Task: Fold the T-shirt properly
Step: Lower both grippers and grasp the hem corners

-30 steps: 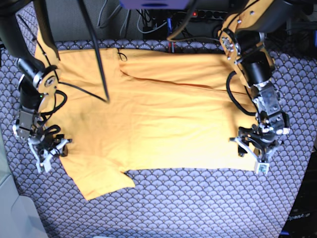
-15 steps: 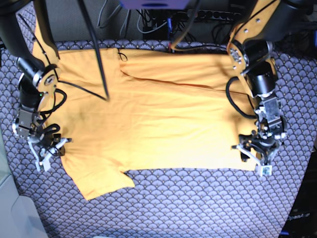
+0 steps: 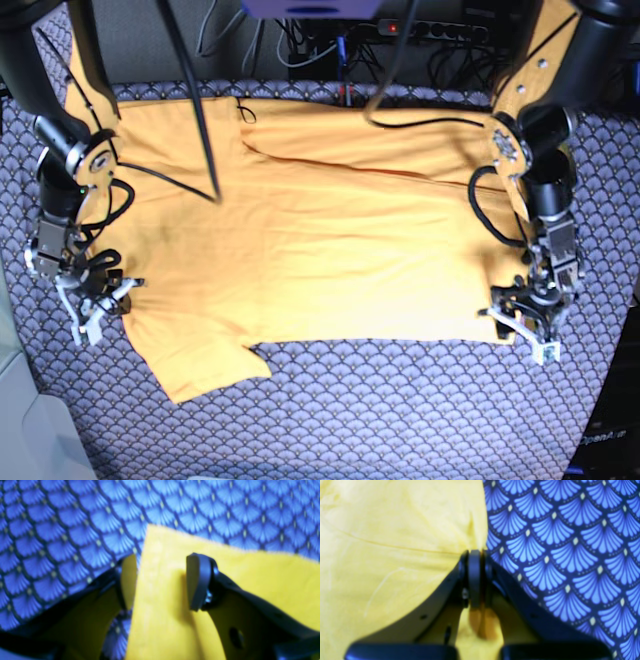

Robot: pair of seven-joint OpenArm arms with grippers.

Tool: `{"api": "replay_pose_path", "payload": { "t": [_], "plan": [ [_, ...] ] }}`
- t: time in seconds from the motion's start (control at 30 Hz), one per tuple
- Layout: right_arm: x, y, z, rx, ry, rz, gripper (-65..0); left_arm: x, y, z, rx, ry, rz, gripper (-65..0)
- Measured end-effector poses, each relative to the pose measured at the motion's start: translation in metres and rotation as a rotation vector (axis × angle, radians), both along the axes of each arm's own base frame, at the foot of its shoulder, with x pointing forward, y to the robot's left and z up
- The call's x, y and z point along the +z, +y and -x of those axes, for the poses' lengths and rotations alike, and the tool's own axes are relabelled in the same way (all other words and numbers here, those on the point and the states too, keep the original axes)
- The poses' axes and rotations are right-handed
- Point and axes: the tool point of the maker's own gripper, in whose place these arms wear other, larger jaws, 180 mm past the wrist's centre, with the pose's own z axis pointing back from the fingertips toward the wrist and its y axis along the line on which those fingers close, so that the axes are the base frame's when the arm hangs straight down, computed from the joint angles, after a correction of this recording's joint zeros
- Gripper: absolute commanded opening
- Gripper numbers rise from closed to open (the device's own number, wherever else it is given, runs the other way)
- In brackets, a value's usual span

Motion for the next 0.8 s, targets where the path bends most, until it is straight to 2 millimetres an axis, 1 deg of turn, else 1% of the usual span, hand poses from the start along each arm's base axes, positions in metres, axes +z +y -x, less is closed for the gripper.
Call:
{"api": "replay_pose_path", "payload": {
  "t": [0.1, 0.23, 0.3, 0.8],
  "plan": [
    [0.0, 0.0, 0.0, 0.0, 0.0, 0.0, -64.4, -0.001, 0.005, -0.004, 0.028, -0.014, 0.03, -33.7],
    [0.0, 0.0, 0.0, 0.0, -0.001, -0.001, -64.4, -0.018, 0.016, 0.005, 0.115, 0.011, 0.019, -33.4],
    [0.0, 0.0, 0.0, 0.0, 0.0, 0.0, -64.4, -0.024, 0.014, 0.007, 0.113, 0.008, 0.022, -33.4],
    [0.0, 0.0, 0.0, 0.0, 0.0, 0.0, -64.4, -0.027, 0.008, 0.006, 0.107, -0.011, 0.032, -33.7]
  ]
}}
